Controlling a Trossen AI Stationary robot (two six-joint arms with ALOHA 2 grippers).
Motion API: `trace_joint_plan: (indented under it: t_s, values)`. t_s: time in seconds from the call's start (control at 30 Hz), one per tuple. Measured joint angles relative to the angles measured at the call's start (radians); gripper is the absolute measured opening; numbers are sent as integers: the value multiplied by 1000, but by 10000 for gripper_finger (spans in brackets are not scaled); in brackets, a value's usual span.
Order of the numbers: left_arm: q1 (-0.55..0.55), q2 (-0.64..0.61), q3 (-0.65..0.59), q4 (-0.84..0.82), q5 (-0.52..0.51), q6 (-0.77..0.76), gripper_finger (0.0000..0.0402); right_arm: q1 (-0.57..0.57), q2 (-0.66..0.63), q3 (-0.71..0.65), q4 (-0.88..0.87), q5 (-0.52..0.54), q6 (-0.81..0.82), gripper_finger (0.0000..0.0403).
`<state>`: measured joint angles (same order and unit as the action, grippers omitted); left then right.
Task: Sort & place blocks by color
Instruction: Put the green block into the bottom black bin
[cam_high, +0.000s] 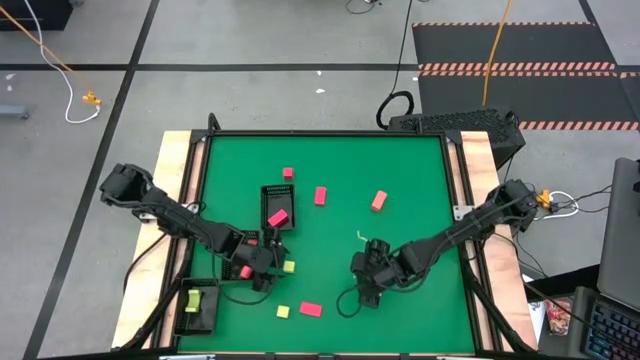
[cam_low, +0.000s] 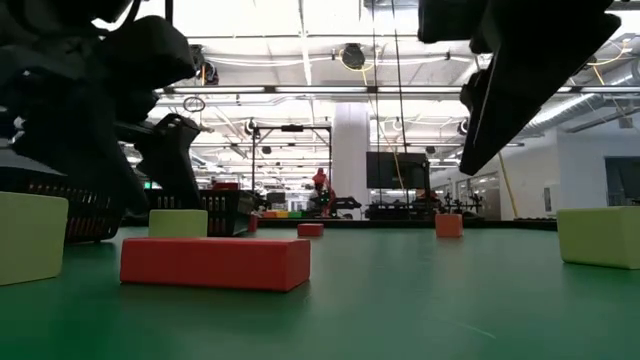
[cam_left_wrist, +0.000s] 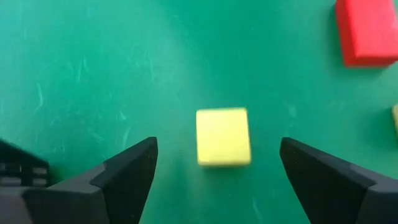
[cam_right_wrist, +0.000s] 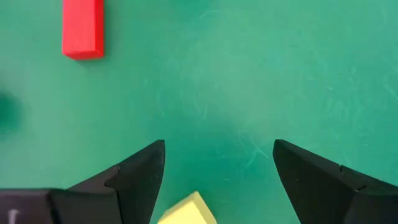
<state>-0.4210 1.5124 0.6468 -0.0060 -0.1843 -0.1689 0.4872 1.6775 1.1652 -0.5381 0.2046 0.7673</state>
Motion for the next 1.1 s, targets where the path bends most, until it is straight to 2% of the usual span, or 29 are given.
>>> trace_joint_plan:
  t_s: [0.33,0.43,1.1]
  values:
    - [0,8,0,18,-3,-35,288,21,0,0,-1,37,32,290]
    - [0,23,0,42,-38,-54,269,21,0,-5,7,38,31,290]
    - [-21,74,0,105,-52,-71,147,22,0,-131,118,3,33,290]
